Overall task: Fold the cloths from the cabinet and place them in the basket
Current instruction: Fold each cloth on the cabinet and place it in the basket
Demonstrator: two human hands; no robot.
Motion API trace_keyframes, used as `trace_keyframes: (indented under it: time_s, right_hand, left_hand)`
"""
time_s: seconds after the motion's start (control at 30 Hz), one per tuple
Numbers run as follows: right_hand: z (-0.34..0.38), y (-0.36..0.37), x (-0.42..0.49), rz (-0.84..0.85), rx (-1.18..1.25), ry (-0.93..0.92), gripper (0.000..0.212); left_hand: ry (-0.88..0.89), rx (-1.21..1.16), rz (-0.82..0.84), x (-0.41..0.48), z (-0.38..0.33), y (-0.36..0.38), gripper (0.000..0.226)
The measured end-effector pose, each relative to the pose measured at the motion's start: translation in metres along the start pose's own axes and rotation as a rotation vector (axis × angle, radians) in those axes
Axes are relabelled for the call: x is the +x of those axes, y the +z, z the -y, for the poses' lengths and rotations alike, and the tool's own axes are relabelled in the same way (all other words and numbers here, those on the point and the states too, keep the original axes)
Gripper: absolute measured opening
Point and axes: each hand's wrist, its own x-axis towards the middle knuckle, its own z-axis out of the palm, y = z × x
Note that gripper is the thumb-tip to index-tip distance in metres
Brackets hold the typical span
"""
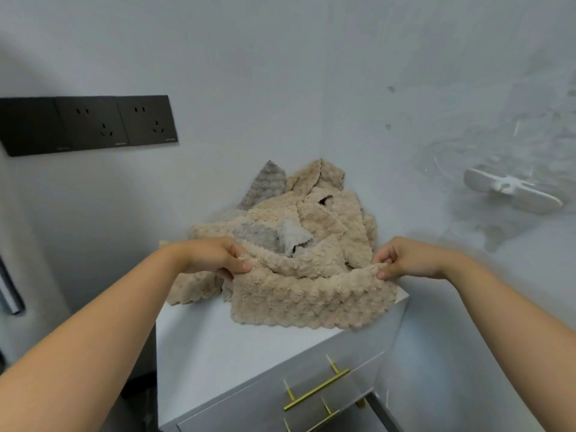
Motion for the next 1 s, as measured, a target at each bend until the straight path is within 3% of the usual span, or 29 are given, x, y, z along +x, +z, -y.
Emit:
trace_keyframes:
  time_s: [0.1,0.17,0.23,0.3,0.43,0.5,0.57,0.63,0.73,0.8,0.87,0.93,1.0]
  right_hand:
    - [0.005,0.001,0.004,0.113,-0.115,0.041,0.015]
    - [0.007,0.006,0.010,0.082,-0.136,0.050,0.014]
    - [0.012,0.009,0.021,-0.208,-0.106,0.016,0.010]
    - [0.018,0.004,0.033,-0.545,0.031,0.003,0.009]
    - [0.054,-0.030,0.058,-0.989,0.154,-0.011,0.022]
    - [0.071,-0.047,0.066,-1.083,0.079,-0.019,0.019]
    - [0.083,-0.056,0.071,-1.039,-0.050,-0.002,0.021]
    - [0.091,-0.062,0.069,-1.080,-0.116,-0.035,0.020]
    - [0.112,-0.074,0.057,-1.166,0.031,-0.133,0.024]
    - [0.125,-0.080,0.044,-1.060,0.168,-0.137,0.026]
    - [0.139,-0.081,0.026,-0.738,0.332,-0.128,0.019]
    - [0.153,-0.082,0.003,-0.379,0.453,-0.138,0.020]
    - [0.163,-0.087,-0.015,-0.179,0.527,-0.194,0.016]
  left_hand:
    - [0.009,-0.019,0.038,-0.005,0.006,0.003,0.032]
    - [0.056,-0.054,-0.078,-0.005,0.015,0.002,0.028]
    - [0.088,-0.179,-0.300,0.000,0.018,0.000,0.022]
    - [0.109,-0.388,-0.454,0.008,0.011,-0.006,0.033]
    - [0.199,-0.578,-0.693,0.028,-0.039,-0.028,0.022]
    - [0.210,-0.501,-0.860,0.038,-0.058,-0.037,0.027]
    - [0.194,-0.391,-0.936,0.043,-0.069,-0.047,0.033]
    - [0.174,-0.421,-0.925,0.042,-0.075,-0.050,0.033]
    - [0.241,-0.549,-0.840,0.029,-0.088,-0.053,0.023]
    - [0.296,-0.622,-0.743,0.018,-0.094,-0.055,0.021]
    - [0.314,-0.695,-0.609,0.005,-0.100,-0.057,0.032]
    - [0.347,-0.706,-0.488,-0.013,-0.110,-0.054,0.026]
    - [0.374,-0.686,-0.414,-0.025,-0.120,-0.051,0.025]
